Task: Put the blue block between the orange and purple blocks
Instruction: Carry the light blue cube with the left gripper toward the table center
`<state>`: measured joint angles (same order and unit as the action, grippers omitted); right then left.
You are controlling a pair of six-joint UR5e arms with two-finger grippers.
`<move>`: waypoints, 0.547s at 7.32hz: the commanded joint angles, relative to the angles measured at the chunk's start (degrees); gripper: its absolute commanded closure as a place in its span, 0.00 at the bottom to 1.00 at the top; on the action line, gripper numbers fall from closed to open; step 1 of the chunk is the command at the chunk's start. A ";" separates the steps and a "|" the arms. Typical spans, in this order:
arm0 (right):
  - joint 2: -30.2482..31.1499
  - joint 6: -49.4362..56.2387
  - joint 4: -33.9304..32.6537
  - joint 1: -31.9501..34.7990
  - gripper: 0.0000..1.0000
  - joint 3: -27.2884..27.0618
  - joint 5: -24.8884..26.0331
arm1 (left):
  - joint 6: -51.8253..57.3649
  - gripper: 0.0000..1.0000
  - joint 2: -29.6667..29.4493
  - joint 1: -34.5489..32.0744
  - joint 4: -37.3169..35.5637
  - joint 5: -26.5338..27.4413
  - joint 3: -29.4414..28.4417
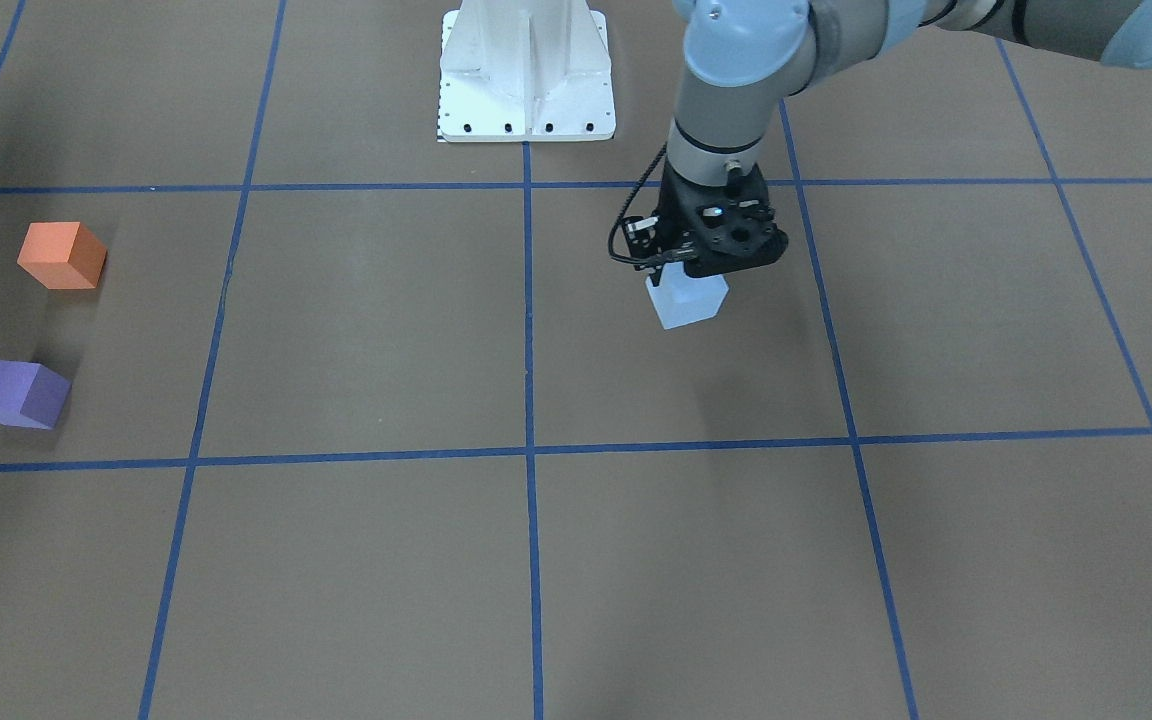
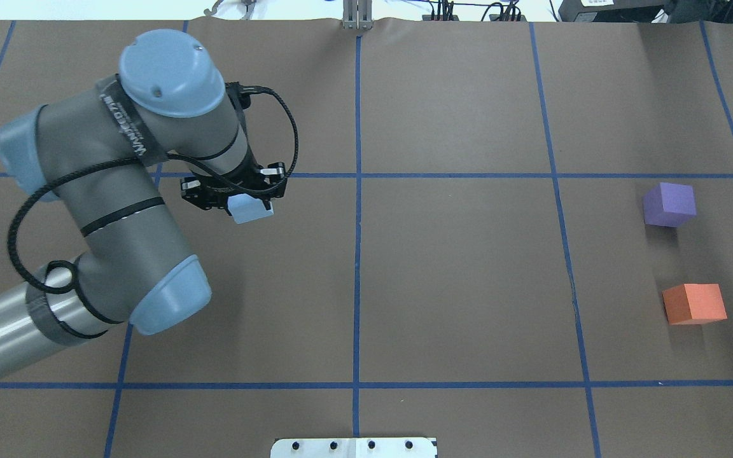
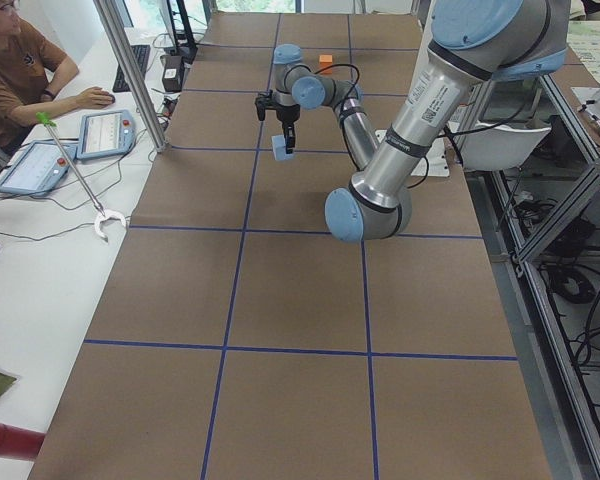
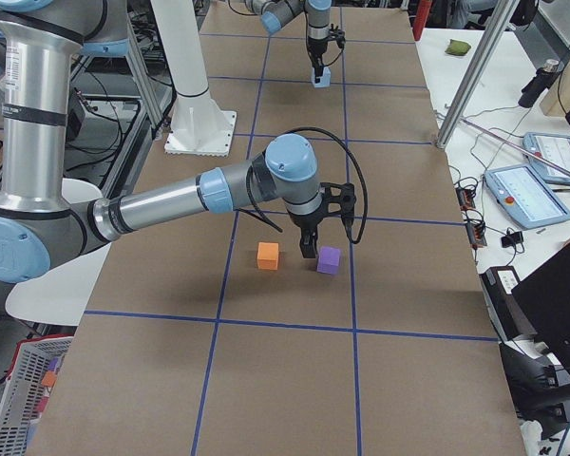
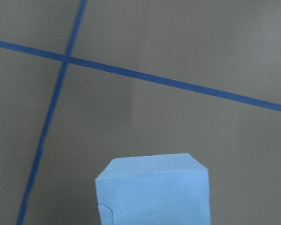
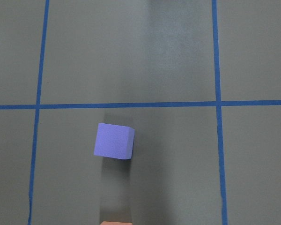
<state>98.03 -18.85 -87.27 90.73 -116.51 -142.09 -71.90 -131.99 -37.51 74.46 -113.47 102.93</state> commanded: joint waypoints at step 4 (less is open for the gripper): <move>-24.14 -7.78 -21.46 -3.61 0.00 -0.04 -2.93 | -4.44 1.00 -12.32 4.02 16.27 2.64 -22.56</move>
<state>81.93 -26.15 -99.37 88.86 -116.61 -145.07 -73.43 -143.29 -34.06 83.45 -111.13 85.72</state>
